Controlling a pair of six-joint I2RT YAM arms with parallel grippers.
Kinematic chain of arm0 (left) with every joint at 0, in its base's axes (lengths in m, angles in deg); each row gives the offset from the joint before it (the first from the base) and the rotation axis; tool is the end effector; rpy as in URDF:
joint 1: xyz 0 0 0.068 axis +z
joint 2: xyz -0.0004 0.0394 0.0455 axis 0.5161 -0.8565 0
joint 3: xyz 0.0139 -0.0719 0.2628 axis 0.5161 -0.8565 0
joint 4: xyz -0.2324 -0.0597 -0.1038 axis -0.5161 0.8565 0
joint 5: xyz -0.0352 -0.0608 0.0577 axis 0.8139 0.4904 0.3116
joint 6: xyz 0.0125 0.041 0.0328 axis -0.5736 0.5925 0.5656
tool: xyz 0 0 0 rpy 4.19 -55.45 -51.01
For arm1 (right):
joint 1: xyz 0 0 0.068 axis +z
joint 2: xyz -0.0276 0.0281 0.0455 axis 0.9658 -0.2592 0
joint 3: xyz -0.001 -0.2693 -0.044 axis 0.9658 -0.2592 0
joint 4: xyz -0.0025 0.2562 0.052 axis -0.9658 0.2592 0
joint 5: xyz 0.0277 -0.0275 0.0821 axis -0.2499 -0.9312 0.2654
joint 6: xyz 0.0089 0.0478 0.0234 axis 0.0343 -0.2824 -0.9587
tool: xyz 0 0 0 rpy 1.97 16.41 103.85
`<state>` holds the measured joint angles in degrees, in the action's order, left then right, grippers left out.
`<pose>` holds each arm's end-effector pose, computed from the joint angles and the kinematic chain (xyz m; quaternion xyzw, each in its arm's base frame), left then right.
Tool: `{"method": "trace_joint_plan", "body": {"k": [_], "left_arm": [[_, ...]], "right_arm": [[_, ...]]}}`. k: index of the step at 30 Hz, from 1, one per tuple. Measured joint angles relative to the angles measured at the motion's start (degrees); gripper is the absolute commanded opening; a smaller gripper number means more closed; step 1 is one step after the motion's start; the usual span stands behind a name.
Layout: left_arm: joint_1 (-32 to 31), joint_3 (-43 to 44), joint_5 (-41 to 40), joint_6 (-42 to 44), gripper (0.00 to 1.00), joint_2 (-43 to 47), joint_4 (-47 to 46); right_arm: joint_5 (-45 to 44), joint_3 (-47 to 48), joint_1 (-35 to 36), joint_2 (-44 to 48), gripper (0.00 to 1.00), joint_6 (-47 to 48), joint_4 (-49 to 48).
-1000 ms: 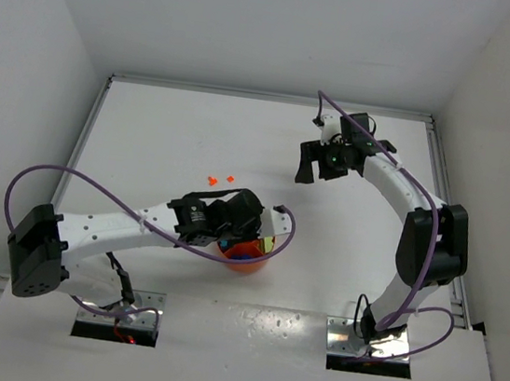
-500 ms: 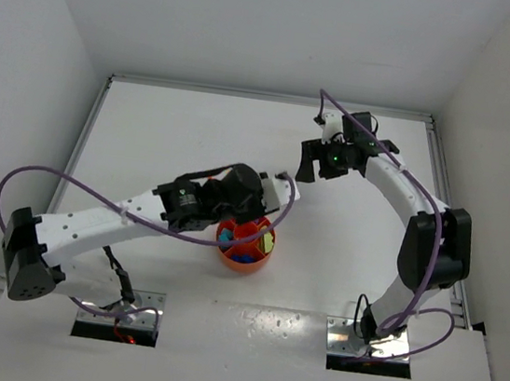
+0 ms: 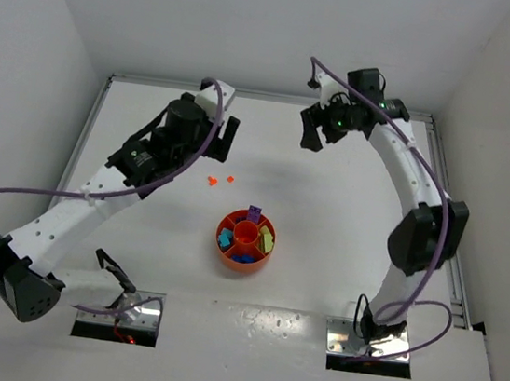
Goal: Sort the legos into containers by color
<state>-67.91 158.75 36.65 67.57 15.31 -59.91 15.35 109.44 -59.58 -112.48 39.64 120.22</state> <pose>0.2212 -0.1527 0.4066 0.1496 0.7903 -0.0878 0.5877 0.3811 0.1185 0.3292 -0.2806 0.8778 0.1847 0.3414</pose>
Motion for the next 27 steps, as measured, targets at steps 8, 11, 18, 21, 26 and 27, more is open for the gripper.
{"method": "trace_joint_plan", "body": {"k": [8,11,18,21,26,27], "left_arm": [[15.08,-7.98,4.87,-5.20,0.99,2.78,3.02],[20.92,-8.02,7.65,-6.51,0.99,2.08,5.05],[38.84,-11.39,21.09,-9.29,0.99,-0.81,5.97],[43.85,-11.43,26.12,-10.01,0.99,-3.48,6.19],[48.61,-11.45,31.45,-11.23,0.99,-5.68,6.19],[49.09,-11.45,32.15,-11.39,0.99,-5.70,6.21]], "right_arm": [[2.29,28.98,2.01,-24.13,0.78,3.02,6.08],[2.99,27.04,4.55,-26.84,0.77,4.13,5.55],[5.60,22.82,13.05,-29.05,0.67,8.55,3.15],[3.72,22.82,15.80,-30.97,0.64,7.30,1.25],[-2.51,22.99,18.60,-34.47,0.64,1.90,-0.07],[-3.69,22.99,19.19,-35.26,0.64,0.61,-0.02]]}}
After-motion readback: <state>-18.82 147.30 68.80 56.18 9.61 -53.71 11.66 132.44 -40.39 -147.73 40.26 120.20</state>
